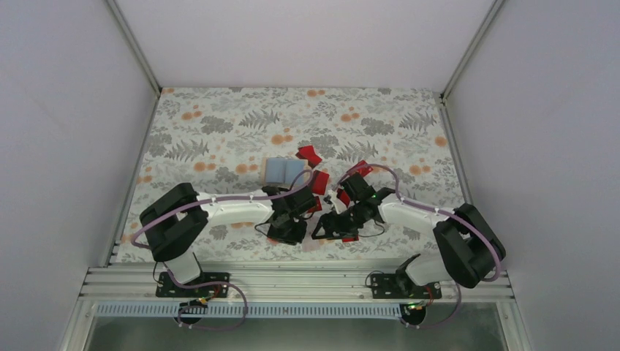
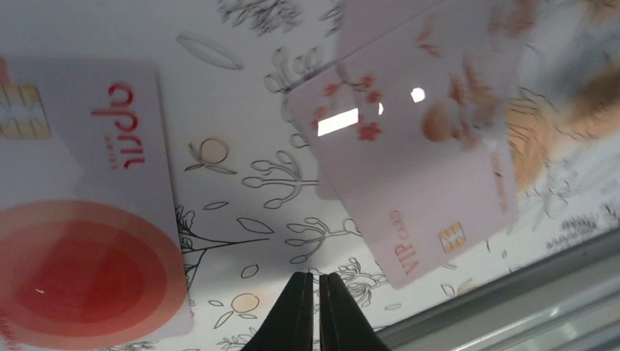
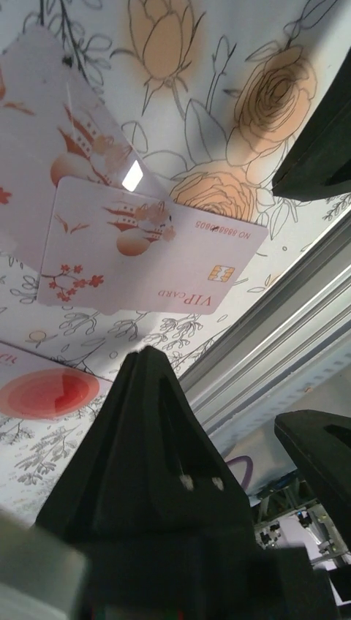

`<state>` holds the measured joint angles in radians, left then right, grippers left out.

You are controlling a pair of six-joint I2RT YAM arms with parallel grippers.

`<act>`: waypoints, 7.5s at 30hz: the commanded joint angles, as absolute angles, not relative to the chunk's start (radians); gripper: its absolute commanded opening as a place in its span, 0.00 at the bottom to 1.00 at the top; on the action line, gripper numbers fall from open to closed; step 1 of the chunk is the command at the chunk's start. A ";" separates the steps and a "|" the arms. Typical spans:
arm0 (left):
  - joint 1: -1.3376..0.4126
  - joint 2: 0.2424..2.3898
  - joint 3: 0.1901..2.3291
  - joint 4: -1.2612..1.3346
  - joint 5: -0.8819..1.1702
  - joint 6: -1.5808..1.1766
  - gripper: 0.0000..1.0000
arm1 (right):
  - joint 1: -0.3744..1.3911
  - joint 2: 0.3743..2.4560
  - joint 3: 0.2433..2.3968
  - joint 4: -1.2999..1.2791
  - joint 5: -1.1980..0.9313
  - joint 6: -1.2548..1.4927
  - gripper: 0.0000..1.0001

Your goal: Put the credit cards into the card holder

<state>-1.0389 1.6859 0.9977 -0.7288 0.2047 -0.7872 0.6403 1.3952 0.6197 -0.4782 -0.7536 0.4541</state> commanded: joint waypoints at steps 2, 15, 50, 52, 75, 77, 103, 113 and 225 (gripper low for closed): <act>-1.044 1.683 0.922 -0.582 0.252 -0.862 0.02 | 0.625 1.414 0.581 -0.366 -0.818 0.438 0.72; -1.025 1.701 0.876 -0.524 0.194 -0.880 0.02 | 0.622 1.491 0.533 -0.242 -0.767 0.490 0.70; -0.959 1.627 0.595 -0.231 0.317 -0.844 0.02 | 0.638 1.498 0.607 -0.075 -1.135 0.622 0.70; -0.954 1.629 0.600 -0.236 0.316 -0.836 0.02 | 0.638 1.502 0.633 -0.123 -1.134 0.601 0.70; -0.917 1.562 0.818 -0.464 0.104 -0.723 0.02 | 0.599 1.477 0.720 -0.455 -0.543 0.539 0.72; -0.905 1.591 0.846 -0.470 0.111 -0.701 0.02 | 0.583 1.478 0.711 -0.429 -0.565 0.555 0.72; -0.706 1.928 1.278 -0.560 0.157 -0.304 0.02 | 0.492 1.538 0.804 -0.425 -0.561 0.581 0.73; -0.691 1.978 1.261 -0.566 0.224 -0.264 0.02 | 0.491 1.574 0.750 -0.301 -0.607 0.665 0.72; -0.471 1.341 0.864 -0.543 0.283 -0.393 0.02 | 0.802 1.789 1.282 -0.904 0.040 0.519 0.71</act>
<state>-0.4732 1.3708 0.8391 -0.5552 0.2962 -0.3782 0.8673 1.8915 1.2800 -0.8646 0.0471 0.4923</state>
